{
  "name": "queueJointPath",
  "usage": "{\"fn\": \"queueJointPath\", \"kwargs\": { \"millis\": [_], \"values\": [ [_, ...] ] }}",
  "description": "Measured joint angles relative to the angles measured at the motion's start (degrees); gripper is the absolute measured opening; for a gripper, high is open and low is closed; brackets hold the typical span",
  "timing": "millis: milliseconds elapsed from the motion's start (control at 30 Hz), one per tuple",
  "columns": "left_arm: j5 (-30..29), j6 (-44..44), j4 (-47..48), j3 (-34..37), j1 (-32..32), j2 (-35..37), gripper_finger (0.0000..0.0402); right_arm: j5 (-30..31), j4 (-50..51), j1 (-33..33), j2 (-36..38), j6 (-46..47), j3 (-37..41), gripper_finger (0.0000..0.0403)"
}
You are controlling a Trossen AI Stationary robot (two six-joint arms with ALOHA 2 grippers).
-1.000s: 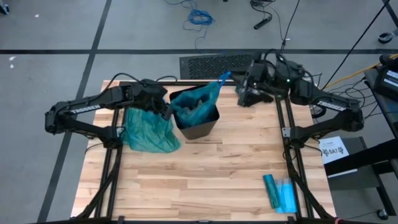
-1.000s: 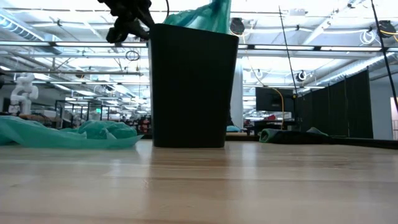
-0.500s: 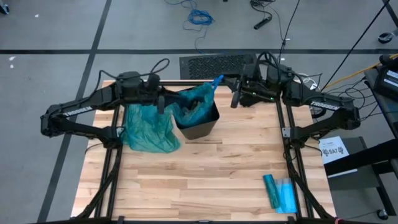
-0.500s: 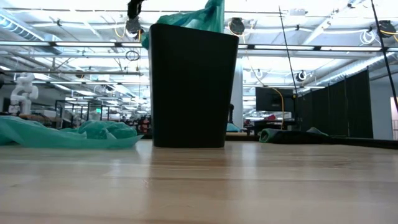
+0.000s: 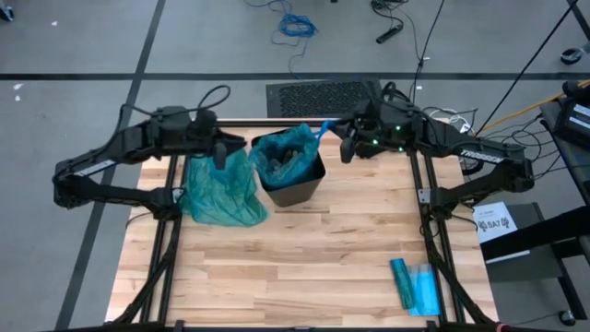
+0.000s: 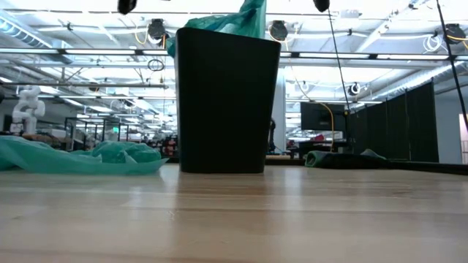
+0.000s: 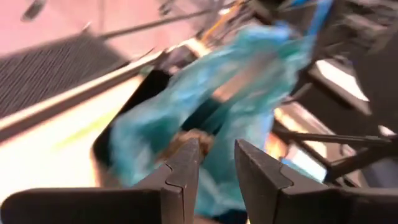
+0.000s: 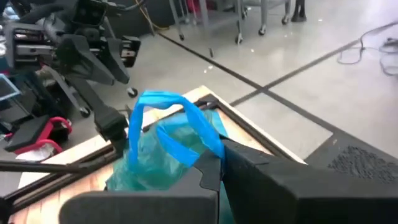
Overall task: Place trash/remove bag and relplace
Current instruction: Remove the trash bag from the trash bin
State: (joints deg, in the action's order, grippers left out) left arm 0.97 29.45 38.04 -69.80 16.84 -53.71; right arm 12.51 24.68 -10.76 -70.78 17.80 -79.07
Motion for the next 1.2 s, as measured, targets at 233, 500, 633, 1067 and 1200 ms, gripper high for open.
{"fn": "queueJointPath", "kwargs": {
  "millis": [233, 500, 633, 1067, 1200],
  "values": [
    [-1.07, 2.83, 11.74, 0.0, -0.02, 2.49, 0.0096, -0.04, -0.11, 0.0, 0.0, 0.2, 0.0, 0.0],
    [-1.17, 0.14, 9.43, 0.0, -0.03, -1.27, 0.0096, -0.39, -0.07, 0.05, 0.0, 0.22, 0.0, 0.0],
    [-1.29, 0.14, 10.89, 0.0, 0.0, -4.7, 0.0096, -0.39, -0.01, 0.87, 0.0, 0.18, 0.0, 0.0],
    [-0.94, -1.37, 15.69, 0.0, 0.02, -12.6, 0.0096, -0.39, 2.14, 4.86, 0.0, -0.44, 0.0, 0.0],
    [-0.88, -1.37, 16.1, 0.0, 0.0, -12.59, 0.0096, -0.37, 2.7, 5.27, 0.0, -0.45, 0.0, 0.0]
  ]
}}
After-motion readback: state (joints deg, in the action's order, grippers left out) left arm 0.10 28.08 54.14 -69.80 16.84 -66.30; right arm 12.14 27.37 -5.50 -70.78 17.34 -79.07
